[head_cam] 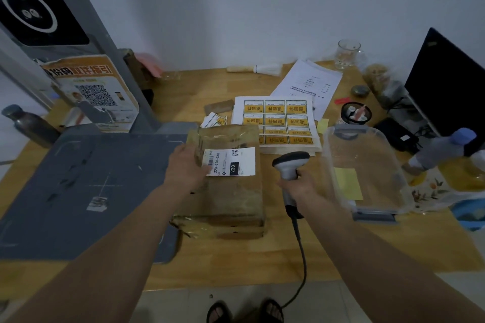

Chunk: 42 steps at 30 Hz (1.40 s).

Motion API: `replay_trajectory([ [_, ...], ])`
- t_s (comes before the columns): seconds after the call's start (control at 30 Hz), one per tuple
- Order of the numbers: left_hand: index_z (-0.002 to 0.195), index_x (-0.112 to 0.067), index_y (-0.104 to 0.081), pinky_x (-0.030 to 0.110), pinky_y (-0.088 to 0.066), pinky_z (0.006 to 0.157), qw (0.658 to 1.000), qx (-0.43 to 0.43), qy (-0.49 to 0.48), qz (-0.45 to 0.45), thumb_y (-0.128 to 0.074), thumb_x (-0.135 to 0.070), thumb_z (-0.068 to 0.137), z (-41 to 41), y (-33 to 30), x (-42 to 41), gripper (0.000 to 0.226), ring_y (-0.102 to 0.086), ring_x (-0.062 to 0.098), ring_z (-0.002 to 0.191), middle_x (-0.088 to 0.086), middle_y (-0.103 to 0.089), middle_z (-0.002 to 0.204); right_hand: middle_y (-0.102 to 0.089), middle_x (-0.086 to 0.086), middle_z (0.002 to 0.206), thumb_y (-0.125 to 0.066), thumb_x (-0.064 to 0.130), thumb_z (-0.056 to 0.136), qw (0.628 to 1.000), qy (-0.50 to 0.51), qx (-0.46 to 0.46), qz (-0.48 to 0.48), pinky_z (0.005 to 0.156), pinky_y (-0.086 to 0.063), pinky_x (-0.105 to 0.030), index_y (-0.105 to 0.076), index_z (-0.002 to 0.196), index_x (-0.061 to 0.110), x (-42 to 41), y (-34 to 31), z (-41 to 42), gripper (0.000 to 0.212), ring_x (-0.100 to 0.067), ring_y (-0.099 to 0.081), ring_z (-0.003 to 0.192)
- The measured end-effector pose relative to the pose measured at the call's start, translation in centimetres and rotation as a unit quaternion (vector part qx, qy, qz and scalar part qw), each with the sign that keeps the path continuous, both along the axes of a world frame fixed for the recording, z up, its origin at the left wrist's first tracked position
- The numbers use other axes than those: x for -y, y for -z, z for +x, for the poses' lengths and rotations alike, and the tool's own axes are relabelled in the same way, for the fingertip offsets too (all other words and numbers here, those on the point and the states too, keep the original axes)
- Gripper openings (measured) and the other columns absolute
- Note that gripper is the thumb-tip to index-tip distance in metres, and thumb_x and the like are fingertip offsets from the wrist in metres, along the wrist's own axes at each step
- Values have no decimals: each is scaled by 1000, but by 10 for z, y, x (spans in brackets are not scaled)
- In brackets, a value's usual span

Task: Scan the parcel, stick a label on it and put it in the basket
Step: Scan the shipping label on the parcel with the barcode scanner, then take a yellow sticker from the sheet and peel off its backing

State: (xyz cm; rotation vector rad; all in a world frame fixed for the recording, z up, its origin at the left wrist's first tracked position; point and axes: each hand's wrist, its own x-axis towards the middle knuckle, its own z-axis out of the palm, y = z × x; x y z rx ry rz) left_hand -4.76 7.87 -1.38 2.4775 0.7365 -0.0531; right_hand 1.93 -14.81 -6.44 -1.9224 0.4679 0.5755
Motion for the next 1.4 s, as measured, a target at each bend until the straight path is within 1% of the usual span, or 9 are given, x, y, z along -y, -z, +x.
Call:
replay_trajectory([
  [0.2,122,-17,-61,32,-39,102,997,41,28,53,-63,-11,87,2,8,15,36,-45,24,124,7,-53,132,-57,-19,128,-76,20,79,999,10,-32,-36,82,-45,-40,-48,124,-1,-3,19,-1,57,-37,-54,117],
  [0.4,111,-15,-67,29,-51,86,998,51,14,-20,-57,0,88,10,11,11,30,-60,15,93,7,-68,112,-58,-20,114,-73,18,81,997,10,-66,-44,81,-48,-46,-47,119,2,-14,34,8,49,-39,-56,109],
  [0.6,110,-17,-67,27,-53,82,997,12,53,-56,-57,-5,90,21,11,2,25,-59,15,95,6,-68,109,-47,-8,80,-68,20,86,995,-22,-78,-56,78,-45,-38,-42,81,8,-23,44,15,29,-27,-50,87],
  [0.73,109,-17,-67,21,-48,71,995,-3,69,-68,-59,-9,90,31,10,-10,22,-57,15,94,5,-66,109,-60,-18,104,-67,27,85,989,-76,-72,-107,81,-51,-39,-55,109,3,-28,46,21,36,-34,-60,100],
  [0.83,106,-19,-67,17,-46,67,995,-5,73,-67,-59,-10,90,40,9,-18,21,-58,14,94,4,-67,110,-58,-15,99,-60,17,89,984,-77,-74,-140,82,-54,-37,-52,97,5,-23,35,28,16,-31,-61,93],
  [0.97,109,-15,-68,21,-44,80,994,14,76,-77,-60,-8,89,56,5,-29,22,-55,10,93,3,-67,112,-50,-8,73,-49,3,91,993,-31,8,-112,58,-42,-29,-46,67,10,-25,9,54,25,-19,-47,65],
  [1.13,104,-11,-69,14,-40,73,990,69,38,-113,-64,-6,87,78,-2,-46,19,-56,10,88,4,-68,103,-62,-7,82,-51,-5,88,995,-32,87,-36,84,-56,-39,-69,86,2,-71,-31,89,19,-21,-58,79],
  [1.3,100,-10,-71,6,-40,63,986,96,3,-136,-62,3,84,103,-5,-75,23,-60,11,85,1,-67,92,-64,-4,76,-59,-7,85,987,-102,122,30,55,-49,-23,-66,71,12,-113,-62,102,25,-13,-54,57],
  [1.4,98,-10,-71,8,-41,62,988,84,-11,-132,-56,11,82,116,0,-100,30,-59,12,83,2,-66,88,-59,-2,66,-65,-2,84,981,-139,123,47,52,-43,-24,-68,75,8,-142,-67,114,14,-13,-51,52],
])
